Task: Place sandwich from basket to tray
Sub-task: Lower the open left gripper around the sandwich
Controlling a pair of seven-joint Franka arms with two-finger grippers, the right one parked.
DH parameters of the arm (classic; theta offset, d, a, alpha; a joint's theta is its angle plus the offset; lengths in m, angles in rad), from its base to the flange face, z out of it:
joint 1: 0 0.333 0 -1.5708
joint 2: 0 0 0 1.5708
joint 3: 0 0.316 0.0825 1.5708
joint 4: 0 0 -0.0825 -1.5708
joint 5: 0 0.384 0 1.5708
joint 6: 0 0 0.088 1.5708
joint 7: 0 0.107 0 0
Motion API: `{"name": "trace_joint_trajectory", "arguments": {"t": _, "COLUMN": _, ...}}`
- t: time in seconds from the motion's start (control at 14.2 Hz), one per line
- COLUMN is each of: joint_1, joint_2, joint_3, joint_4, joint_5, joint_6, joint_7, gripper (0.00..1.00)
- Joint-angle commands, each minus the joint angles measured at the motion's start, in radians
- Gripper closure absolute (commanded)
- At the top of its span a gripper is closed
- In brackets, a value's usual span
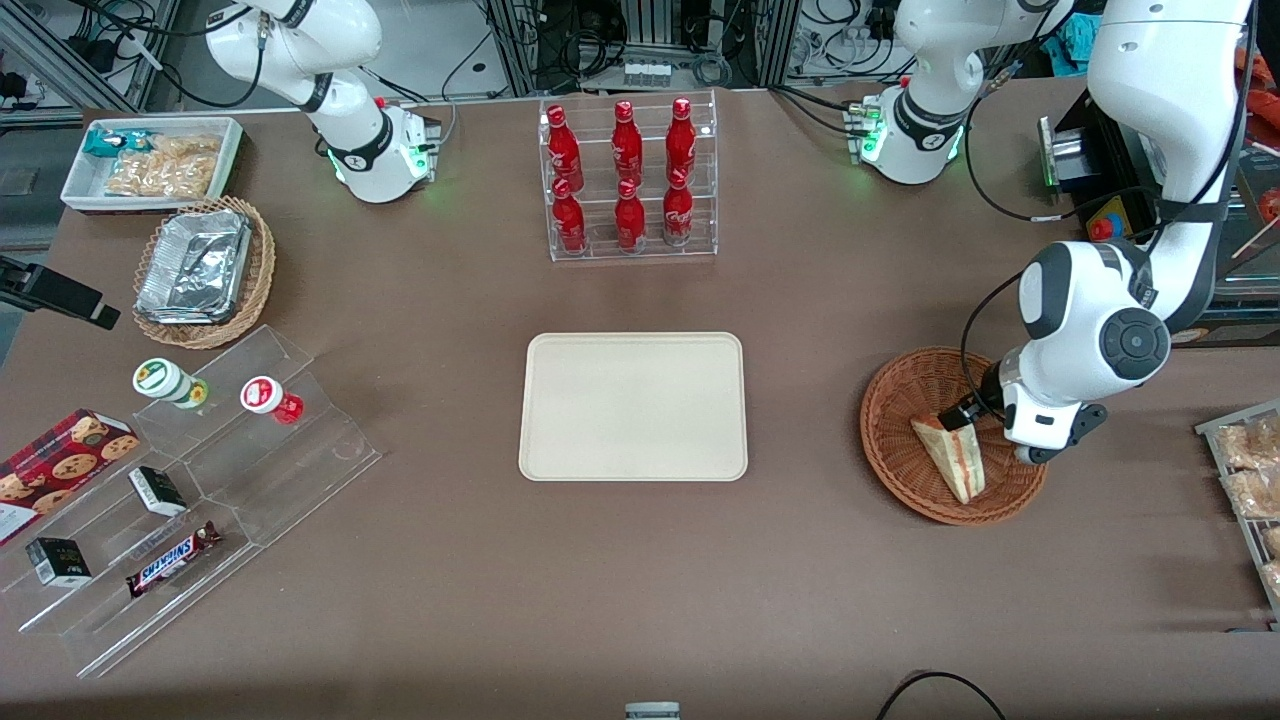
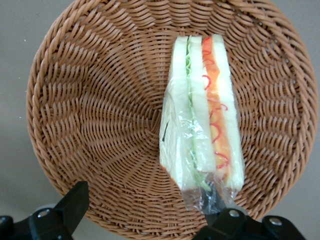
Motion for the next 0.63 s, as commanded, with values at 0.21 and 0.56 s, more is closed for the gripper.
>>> {"name": "trace_joint_trajectory", "arguments": {"t": 0.21, "joint_1": -0.011, "joint_2": 0.0, "joint_3": -0.036, "joint_4": 0.007, "joint_5": -0.011, "joint_6": 0.05, "joint_7": -0.131, "gripper": 0.0}}
{"name": "trace_joint_trajectory", "arguments": {"t": 0.56, "joint_1": -0.011, "joint_2": 0.0, "joint_3": -0.054, "joint_4": 0.007, "joint_5": -0.01, "joint_6": 0.054, "joint_7": -0.165, "gripper": 0.0}}
